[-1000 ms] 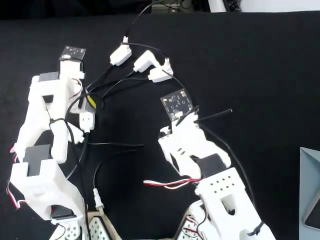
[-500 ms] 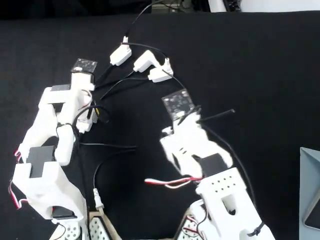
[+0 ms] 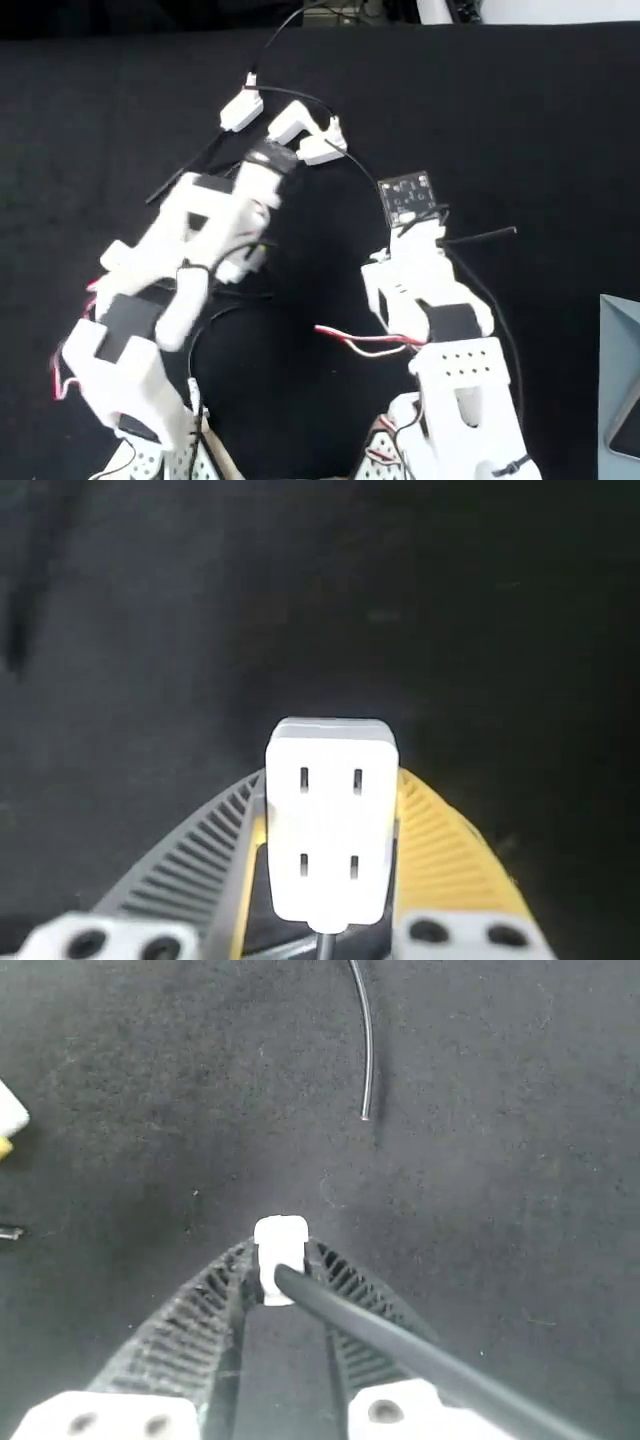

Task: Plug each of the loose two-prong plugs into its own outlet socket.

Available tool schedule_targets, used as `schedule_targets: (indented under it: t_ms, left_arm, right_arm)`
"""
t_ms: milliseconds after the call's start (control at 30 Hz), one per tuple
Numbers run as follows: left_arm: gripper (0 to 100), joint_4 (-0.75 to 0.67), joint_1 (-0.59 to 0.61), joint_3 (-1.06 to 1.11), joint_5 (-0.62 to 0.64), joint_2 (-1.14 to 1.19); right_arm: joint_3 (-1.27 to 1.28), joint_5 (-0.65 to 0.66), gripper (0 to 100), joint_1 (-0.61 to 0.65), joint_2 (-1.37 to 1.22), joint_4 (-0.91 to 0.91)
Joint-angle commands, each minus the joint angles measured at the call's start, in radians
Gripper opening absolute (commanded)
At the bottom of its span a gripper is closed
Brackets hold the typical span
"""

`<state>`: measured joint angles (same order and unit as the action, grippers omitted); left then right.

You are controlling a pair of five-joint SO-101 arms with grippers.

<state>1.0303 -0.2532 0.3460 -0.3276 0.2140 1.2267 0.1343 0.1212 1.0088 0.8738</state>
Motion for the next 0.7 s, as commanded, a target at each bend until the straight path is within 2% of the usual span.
schedule_targets:
  t_ms: [0, 133, 300, 500, 667]
  left_arm:
    - [9, 0.035, -0.091, -0.001, -0.012, -0.017]
    - [21, 0.11, -0.11, -0.025, -0.034, -0.017]
    - [21, 0.176, -0.073, -0.122, -0.032, -0.017]
    - [21, 0.321, -0.008, -0.263, -0.031, -0.017]
    - [21, 0.338, -0.005, -0.257, -0.032, -0.017]
  right_arm:
    - [-0.074, 0.011, 1.2, -0.014, 0.013, -0.002]
    - [-0.074, 0.011, 1.2, -0.014, 0.013, -0.002]
    - [-0.074, 0.011, 1.2, -0.012, 0.013, -0.003]
    - [-0.074, 0.011, 1.2, -0.011, 0.013, -0.003]
    - [-0.074, 0.011, 1.2, -0.011, 0.013, -0.003]
